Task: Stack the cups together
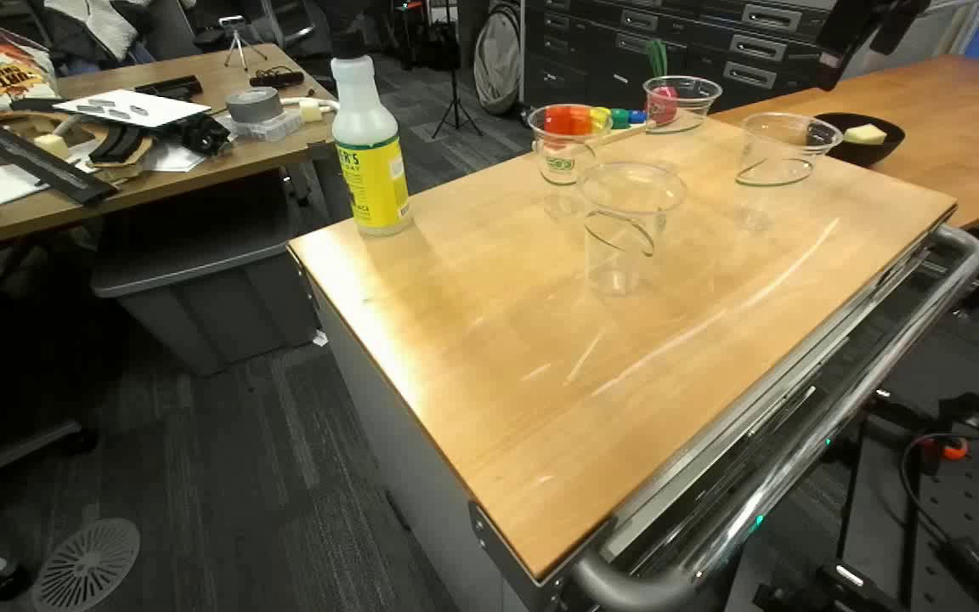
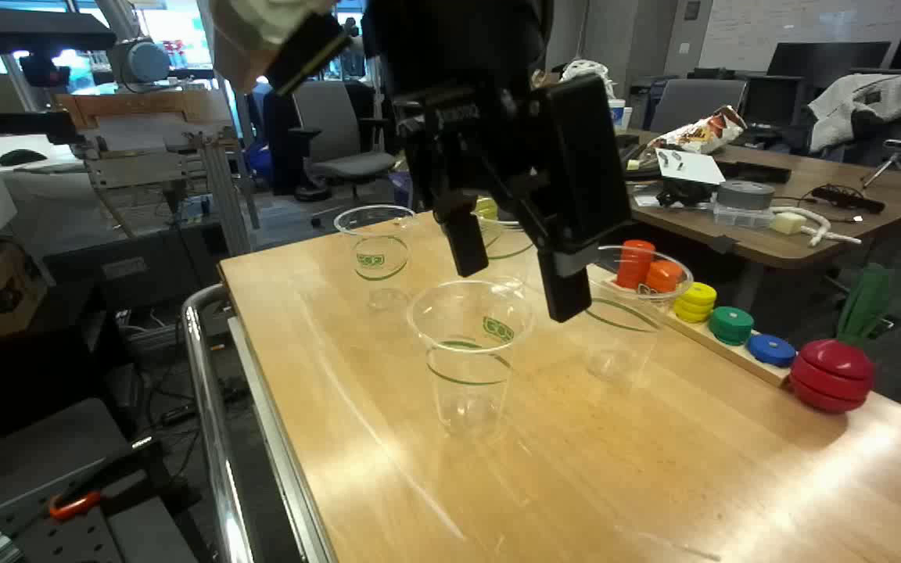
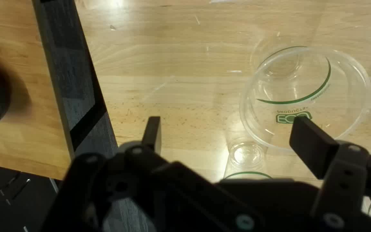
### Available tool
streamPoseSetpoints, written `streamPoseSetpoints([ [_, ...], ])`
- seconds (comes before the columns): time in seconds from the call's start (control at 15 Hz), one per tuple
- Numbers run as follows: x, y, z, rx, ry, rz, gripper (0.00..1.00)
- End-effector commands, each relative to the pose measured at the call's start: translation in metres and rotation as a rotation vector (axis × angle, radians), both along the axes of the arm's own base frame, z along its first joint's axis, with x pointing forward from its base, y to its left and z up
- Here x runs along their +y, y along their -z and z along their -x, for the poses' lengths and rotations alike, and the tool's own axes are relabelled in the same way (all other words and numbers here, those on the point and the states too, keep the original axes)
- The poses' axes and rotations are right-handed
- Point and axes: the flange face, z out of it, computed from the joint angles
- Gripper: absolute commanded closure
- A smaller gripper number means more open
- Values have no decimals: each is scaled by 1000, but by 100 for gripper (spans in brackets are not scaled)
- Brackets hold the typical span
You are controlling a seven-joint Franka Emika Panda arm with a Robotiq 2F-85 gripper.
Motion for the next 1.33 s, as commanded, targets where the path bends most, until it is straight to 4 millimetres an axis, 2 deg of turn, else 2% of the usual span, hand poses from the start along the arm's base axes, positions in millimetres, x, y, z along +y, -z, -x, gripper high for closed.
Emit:
streamPoseSetpoints([
  [0.0, 0, -1, 0, -1, 0, 0, 0],
  [0.8, 0, -2, 0, -10, -29, -27, 0],
  [1.27, -3, 17, -5, 17, -139, -146, 0],
])
